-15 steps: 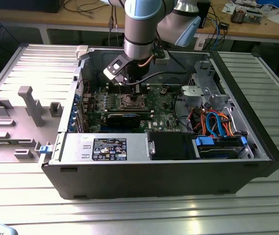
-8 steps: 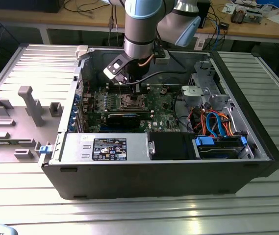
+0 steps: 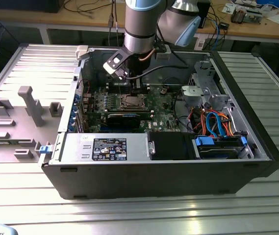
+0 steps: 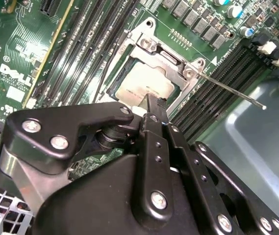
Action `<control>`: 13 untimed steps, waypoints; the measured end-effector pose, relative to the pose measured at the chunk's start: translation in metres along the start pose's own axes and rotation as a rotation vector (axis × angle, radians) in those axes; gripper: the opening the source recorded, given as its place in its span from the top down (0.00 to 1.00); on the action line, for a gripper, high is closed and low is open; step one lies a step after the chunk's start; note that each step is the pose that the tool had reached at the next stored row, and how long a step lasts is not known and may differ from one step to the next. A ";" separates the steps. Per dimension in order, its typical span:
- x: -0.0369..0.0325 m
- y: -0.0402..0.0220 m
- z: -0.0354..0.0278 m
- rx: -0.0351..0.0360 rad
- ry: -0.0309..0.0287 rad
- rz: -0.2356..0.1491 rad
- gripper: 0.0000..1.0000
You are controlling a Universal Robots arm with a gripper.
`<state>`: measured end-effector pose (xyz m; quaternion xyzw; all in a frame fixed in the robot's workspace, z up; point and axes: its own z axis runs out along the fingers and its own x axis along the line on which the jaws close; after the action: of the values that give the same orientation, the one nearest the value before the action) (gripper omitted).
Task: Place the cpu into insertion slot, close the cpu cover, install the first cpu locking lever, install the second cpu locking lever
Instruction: 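Install the first cpu locking lever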
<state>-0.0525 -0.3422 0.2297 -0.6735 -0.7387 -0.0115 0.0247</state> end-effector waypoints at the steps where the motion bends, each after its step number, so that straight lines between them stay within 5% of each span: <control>1: 0.0001 0.0000 -0.0017 0.0000 0.0000 0.000 0.89; 13: 0.0014 -0.0004 -0.0272 0.0000 0.0005 0.000 0.89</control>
<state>-0.0525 -0.3422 0.2569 -0.6735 -0.7387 -0.0117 0.0249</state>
